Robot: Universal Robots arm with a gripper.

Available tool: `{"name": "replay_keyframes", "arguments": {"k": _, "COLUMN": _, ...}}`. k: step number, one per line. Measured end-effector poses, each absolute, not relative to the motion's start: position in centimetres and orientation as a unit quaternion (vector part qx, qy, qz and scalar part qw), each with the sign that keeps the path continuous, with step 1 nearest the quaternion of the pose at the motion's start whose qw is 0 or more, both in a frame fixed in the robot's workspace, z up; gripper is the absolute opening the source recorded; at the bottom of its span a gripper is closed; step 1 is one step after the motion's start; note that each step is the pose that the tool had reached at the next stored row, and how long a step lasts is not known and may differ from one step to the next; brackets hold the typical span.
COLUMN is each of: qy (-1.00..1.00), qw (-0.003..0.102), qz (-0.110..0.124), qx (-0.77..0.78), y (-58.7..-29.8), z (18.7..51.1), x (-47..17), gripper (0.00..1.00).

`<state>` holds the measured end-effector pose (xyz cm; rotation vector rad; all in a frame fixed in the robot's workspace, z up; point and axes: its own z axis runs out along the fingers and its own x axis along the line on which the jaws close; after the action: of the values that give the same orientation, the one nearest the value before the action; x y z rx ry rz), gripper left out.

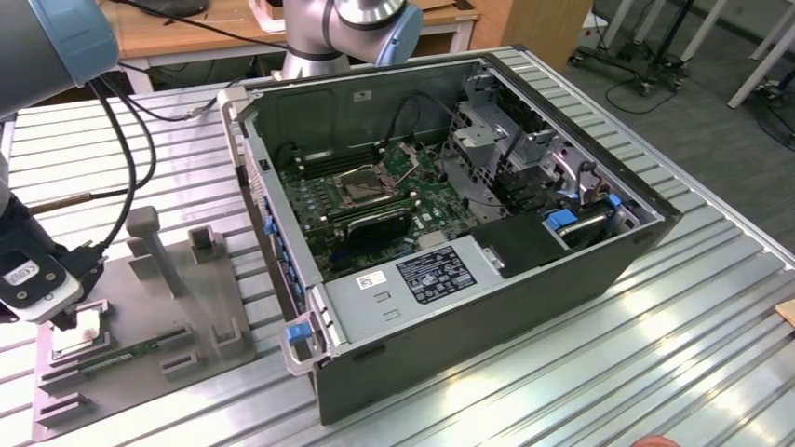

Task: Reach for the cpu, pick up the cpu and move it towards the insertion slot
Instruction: 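Reach for the cpu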

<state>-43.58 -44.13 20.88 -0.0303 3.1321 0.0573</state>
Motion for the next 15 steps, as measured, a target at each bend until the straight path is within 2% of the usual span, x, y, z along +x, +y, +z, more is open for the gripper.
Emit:
{"name": "replay_keyframes", "arguments": {"k": 1, "qy": 1.000, "qw": 0.004, "qz": 0.018, "qx": -0.010, "y": -44.13, "z": 20.88, "x": -43.58, "gripper": 0.17}}
{"name": "replay_keyframes", "arguments": {"k": 2, "qy": 1.000, "qw": 0.004, "qz": 0.018, "qx": -0.010, "y": -44.13, "z": 20.89, "x": -43.58, "gripper": 0.17}}
{"name": "replay_keyframes", "arguments": {"k": 4, "qy": 1.000, "qw": 0.004, "qz": 0.018, "qx": -0.010, "y": -44.13, "z": 20.88, "x": -43.58, "gripper": 0.29}}
{"name": "replay_keyframes", "arguments": {"k": 5, "qy": 1.000, "qw": 0.004, "qz": 0.018, "qx": -0.010, "y": -44.13, "z": 20.88, "x": -43.58, "gripper": 0.29}}
{"name": "replay_keyframes", "arguments": {"k": 8, "qy": 1.000, "qw": 0.004, "qz": 0.018, "qx": -0.010, "y": -44.13, "z": 20.88, "x": -43.58, "gripper": 0.47}}
{"name": "replay_keyframes", "arguments": {"k": 11, "qy": 1.000, "qw": 0.004, "qz": 0.018, "qx": -0.010, "y": -44.13, "z": 20.88, "x": -43.58, "gripper": 0.53}}
{"name": "replay_keyframes", "arguments": {"k": 12, "qy": 1.000, "qw": 0.004, "qz": 0.018, "qx": -0.010, "y": -44.13, "z": 20.88, "x": -43.58, "gripper": 0.59}}
{"name": "replay_keyframes", "arguments": {"k": 15, "qy": 1.000, "qw": 0.004, "qz": 0.018, "qx": -0.010, "y": -44.13, "z": 20.88, "x": -43.58, "gripper": 0.59}}
